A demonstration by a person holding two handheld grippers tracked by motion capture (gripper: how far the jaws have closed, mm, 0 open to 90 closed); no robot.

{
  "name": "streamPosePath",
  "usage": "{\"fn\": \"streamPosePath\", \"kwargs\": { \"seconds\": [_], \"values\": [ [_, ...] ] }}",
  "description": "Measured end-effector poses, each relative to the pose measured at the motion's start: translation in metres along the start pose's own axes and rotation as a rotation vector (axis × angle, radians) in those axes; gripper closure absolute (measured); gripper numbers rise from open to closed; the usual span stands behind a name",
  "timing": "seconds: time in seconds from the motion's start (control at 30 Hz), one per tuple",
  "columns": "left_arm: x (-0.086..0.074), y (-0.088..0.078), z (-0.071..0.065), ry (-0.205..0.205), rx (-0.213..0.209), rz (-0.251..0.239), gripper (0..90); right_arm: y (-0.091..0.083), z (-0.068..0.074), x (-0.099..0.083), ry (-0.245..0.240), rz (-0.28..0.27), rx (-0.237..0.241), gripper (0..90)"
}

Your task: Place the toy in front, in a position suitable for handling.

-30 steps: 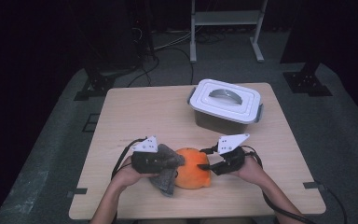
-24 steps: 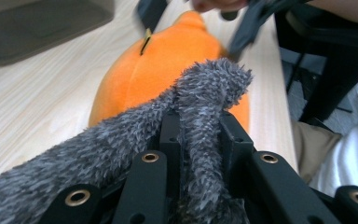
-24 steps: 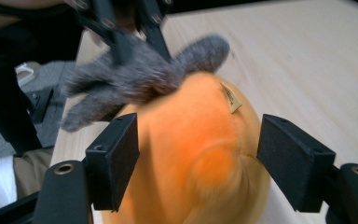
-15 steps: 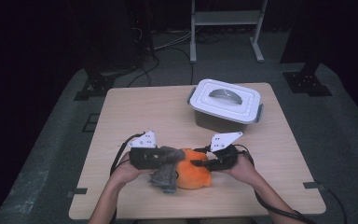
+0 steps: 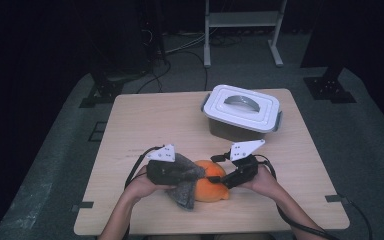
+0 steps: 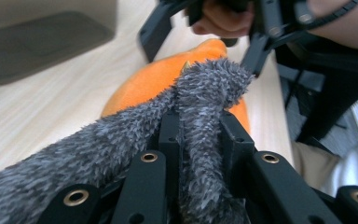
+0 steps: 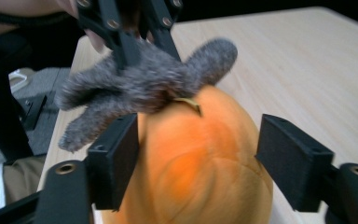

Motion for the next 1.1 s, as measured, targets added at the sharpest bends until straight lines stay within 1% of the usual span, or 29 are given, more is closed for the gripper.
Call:
{"fn": "streamPosePath", "kwargs": {
  "seconds": [0.03,0.07,0.13,0.17,0.2,0.3,0.37,0.4,0.47,0.57,0.67,0.73,0.8,0.83,0.9,0.93,0.97,1.0,1.07,1.1],
  "values": [
    [0.000,-0.001,-0.001,0.009,0.004,0.010,73.9,0.003,0.001,-0.001,-0.002,0.020,0.013,27.3],
    [0.000,-0.002,-0.001,0.017,0.017,0.018,73.9,0.006,0.002,-0.003,-0.005,0.032,0.020,28.8],
    [-0.001,-0.005,0.000,0.016,0.037,0.008,74.2,0.007,0.005,-0.006,-0.012,0.042,0.013,38.1],
    [-0.002,-0.008,0.002,0.019,0.055,0.015,74.5,0.005,0.006,-0.006,-0.021,0.041,-0.001,41.0],
    [-0.005,-0.011,0.005,0.014,0.073,0.023,74.6,0.004,0.006,-0.008,-0.021,0.049,-0.006,42.5],
    [-0.011,-0.017,0.011,-0.006,0.097,0.020,74.7,-0.003,0.006,-0.013,-0.018,0.049,-0.009,45.5],
    [-0.013,-0.020,0.013,-0.016,0.099,0.009,74.8,-0.006,0.007,-0.014,-0.031,0.047,-0.013,48.3],
    [-0.013,-0.020,0.013,-0.022,0.095,-0.001,74.9,-0.007,0.008,-0.014,-0.046,0.045,-0.017,49.5],
    [-0.010,-0.021,0.014,-0.018,0.095,-0.009,74.9,-0.006,0.009,-0.011,-0.084,0.046,-0.028,51.7],
    [-0.001,-0.021,0.012,-0.013,0.085,-0.034,74.9,-0.003,0.010,-0.004,-0.130,0.041,-0.044,53.7],
    [0.010,-0.022,0.010,-0.003,0.070,-0.068,74.9,0.003,0.010,0.004,-0.157,0.032,-0.044,54.4],
    [0.017,-0.021,0.009,0.014,0.074,-0.065,74.9,0.008,0.010,0.010,-0.175,0.028,-0.043,54.6],
    [0.018,-0.018,0.009,0.018,0.085,-0.045,74.9,0.011,0.011,0.012,-0.185,0.030,-0.049,54.6],
    [0.017,-0.017,0.010,0.010,0.083,-0.043,74.9,0.011,0.010,0.011,-0.181,0.033,-0.048,54.6],
    [0.011,-0.016,0.012,0.009,0.094,-0.018,74.9,0.009,0.010,0.007,-0.167,0.029,-0.042,54.6],
    [0.006,-0.014,0.012,-0.003,0.087,-0.013,74.9,0.007,0.010,0.004,-0.156,0.029,-0.037,54.6],
    [0.003,-0.013,0.013,-0.014,0.078,-0.018,74.9,0.005,0.010,0.000,-0.139,0.029,-0.025,53.8],
    [-0.001,-0.012,0.012,-0.021,0.069,-0.015,74.9,0.002,0.009,-0.004,-0.115,0.027,-0.009,51.0],
    [-0.005,-0.009,0.010,-0.030,0.048,-0.024,74.9,-0.003,0.006,-0.008,-0.037,0.021,0.030,41.5],
    [-0.005,-0.008,0.009,-0.027,0.045,-0.026,74.9,-0.005,0.005,-0.008,-0.006,0.017,0.044,36.7]
  ]
}}
Point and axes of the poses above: each handheld gripper's, and its own axes: y roughly forward along the jaws, x roughly out of its top, z roughly to its left, the point moved 3 cm from there along y, roughly forward along the jaws, and after that the axes turned 8 degrees about -y, right-handed, at the moved point
